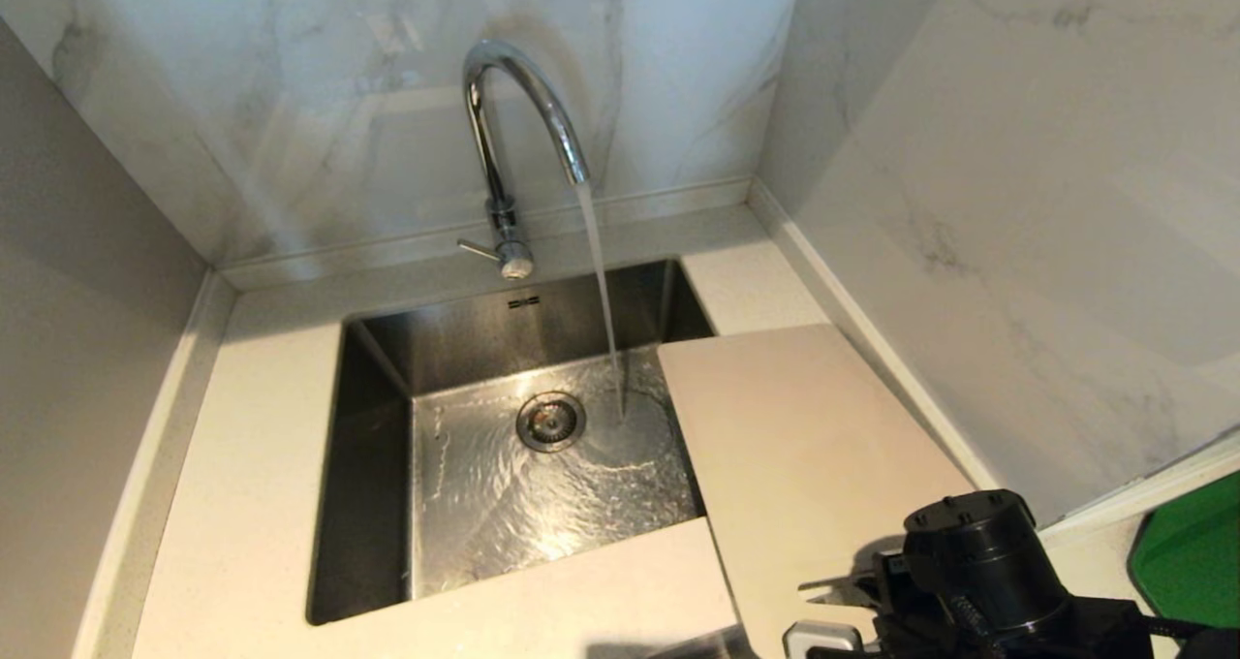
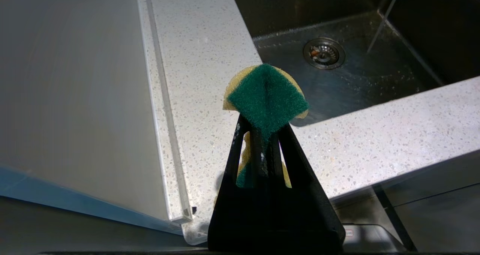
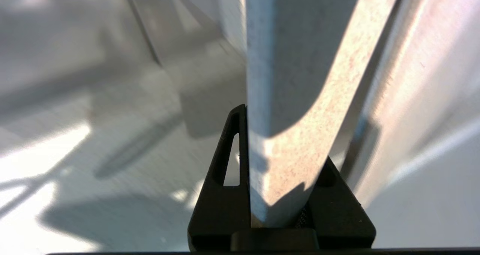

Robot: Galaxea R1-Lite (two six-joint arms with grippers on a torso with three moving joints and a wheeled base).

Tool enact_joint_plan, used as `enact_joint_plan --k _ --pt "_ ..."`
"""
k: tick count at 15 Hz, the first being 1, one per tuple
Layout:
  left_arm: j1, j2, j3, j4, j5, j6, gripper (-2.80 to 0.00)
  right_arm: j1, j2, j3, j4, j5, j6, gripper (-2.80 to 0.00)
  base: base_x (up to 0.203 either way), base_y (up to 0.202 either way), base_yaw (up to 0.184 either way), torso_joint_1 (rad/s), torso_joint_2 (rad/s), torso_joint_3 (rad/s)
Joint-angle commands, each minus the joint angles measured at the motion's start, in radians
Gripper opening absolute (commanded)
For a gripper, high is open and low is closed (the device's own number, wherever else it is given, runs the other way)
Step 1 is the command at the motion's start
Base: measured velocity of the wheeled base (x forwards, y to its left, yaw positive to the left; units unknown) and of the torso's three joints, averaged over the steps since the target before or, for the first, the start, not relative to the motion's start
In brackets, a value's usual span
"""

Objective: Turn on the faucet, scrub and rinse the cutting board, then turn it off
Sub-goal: Pick up the cutting board

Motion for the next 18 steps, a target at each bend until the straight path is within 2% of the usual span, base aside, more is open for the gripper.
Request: enact_joint_plan --k 1,5,9,13,18 --pt "0.001 0.001 0.000 -0.001 0.000 0.001 -2.80 -0.058 -0.067 -0.008 -0.004 -0.001 -0.088 -2.80 0.000 0.000 0.000 0.000 0.00 0.000" --pt "0.001 0.001 0.000 -0.001 0.000 0.000 -2.80 -0.069 -0.154 -0.047 0.002 0.004 -0.177 -2.80 0.000 0.000 0.000 0.000 0.00 0.000" --pt "0.000 0.001 0.000 -0.001 0.000 0.000 -2.80 -0.068 -0.186 -0.052 -0.003 0.005 -0.203 -2.80 0.000 0.000 0.000 0.000 0.00 0.000" --pt "0.000 0.001 0.000 -0.001 0.000 0.000 -2.80 -0.068 -0.201 -0.068 -0.011 0.007 -0.261 -2.80 0.000 0.000 0.000 0.000 0.00 0.000" --pt "0.001 0.001 0.000 -0.001 0.000 0.000 -2.80 -0.065 -0.216 -0.092 -0.015 0.022 -0.275 -2.80 0.000 0.000 0.000 0.000 0.00 0.000"
